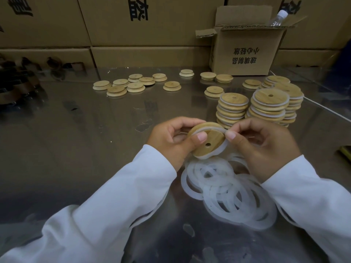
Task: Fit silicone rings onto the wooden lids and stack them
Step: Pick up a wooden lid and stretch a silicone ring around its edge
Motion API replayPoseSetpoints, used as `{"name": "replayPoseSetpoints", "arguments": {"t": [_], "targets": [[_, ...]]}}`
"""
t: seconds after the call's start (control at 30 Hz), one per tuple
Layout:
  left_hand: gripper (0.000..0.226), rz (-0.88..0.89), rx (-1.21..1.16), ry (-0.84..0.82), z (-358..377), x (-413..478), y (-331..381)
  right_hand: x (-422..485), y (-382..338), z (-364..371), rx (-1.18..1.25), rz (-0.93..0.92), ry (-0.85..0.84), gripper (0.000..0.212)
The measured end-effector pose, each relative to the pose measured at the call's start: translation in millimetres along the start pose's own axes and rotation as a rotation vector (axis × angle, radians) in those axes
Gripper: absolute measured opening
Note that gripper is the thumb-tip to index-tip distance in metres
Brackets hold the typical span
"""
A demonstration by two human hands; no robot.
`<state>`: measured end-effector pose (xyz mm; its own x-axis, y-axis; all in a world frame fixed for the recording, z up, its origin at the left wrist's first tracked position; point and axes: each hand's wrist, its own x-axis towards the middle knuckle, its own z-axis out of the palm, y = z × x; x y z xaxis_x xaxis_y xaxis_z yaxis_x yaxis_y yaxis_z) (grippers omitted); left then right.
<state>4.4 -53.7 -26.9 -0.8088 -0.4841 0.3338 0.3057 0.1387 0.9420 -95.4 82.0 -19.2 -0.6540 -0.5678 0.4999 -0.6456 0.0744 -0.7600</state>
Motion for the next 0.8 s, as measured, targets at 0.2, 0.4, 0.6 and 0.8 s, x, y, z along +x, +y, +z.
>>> {"name": "replayPoseSetpoints", "arguments": {"t": [0.2,0.4,0.6,0.8], "targets": [[0.021,-0.034,0.007,0.011,-0.8,2.0,0.4,0.8,0.0,1.0,0.012,0.021,-0.02,0.02],[0.019,-0.06,0.019,0.046,-2.4,4.3,3.4,2.3,-3.2,2.4,0.035,0.031,-0.025,0.019],[0.019,-0.058,0.019,0.075,-3.5,6.4,5.7,3.2,-2.4,5.5,0.061,0.041,-0.025,0.018],[0.019,-0.049,0.06,0.056,-1.8,3.5,3.4,2.4,5.2,4.9,0.098,0.098,0.009,0.02]]}}
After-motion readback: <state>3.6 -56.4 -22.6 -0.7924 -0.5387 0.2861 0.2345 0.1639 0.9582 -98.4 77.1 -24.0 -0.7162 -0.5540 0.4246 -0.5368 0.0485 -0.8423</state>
